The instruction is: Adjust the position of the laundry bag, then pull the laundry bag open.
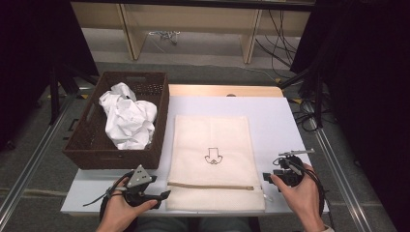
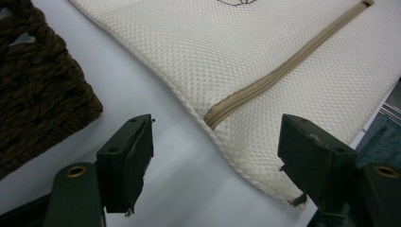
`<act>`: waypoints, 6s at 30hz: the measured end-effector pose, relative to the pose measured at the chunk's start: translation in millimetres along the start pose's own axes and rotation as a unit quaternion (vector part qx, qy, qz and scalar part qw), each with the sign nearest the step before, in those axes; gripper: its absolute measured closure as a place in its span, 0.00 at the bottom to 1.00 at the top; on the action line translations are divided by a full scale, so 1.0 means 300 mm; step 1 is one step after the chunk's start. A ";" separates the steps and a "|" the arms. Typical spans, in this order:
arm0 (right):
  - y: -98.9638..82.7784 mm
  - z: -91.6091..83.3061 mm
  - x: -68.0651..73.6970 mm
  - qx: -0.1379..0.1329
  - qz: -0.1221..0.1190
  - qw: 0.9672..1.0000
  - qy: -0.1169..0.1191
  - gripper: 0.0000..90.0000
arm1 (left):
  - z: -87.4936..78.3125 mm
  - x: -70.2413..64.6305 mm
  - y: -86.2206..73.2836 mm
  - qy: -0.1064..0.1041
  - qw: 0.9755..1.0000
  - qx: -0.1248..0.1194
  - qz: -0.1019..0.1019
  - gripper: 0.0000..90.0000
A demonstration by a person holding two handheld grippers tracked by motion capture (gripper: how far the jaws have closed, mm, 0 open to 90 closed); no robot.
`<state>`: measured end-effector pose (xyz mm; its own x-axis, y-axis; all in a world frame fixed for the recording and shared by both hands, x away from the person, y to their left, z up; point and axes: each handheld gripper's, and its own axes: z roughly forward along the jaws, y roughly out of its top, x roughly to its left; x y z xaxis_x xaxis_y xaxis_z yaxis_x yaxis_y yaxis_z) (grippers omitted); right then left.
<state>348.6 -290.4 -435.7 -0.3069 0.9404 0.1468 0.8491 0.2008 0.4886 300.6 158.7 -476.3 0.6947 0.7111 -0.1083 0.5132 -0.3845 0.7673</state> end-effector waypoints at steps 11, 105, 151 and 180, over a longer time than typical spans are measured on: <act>-0.002 0.013 0.016 0.049 0.010 0.999 0.012 0.60 | -0.002 -0.013 0.020 -0.008 1.000 0.017 0.008 0.36; 0.082 0.101 0.119 0.194 -0.004 0.981 0.004 0.93 | 0.135 -0.008 0.117 0.016 0.989 0.142 0.044 0.92; 0.138 0.004 0.100 0.116 0.039 0.992 -0.003 0.55 | 0.013 -0.045 0.085 0.007 0.999 0.000 0.031 0.28; 0.154 0.072 0.071 0.132 0.043 0.990 0.012 0.56 | 0.022 -0.045 0.086 0.005 1.000 -0.003 0.013 0.26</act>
<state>390.5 -255.1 -428.6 -0.2366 0.9508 0.2000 0.9541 0.1885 0.2329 307.6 135.3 -459.4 0.7030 0.7064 -0.0828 0.4921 -0.3990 0.7738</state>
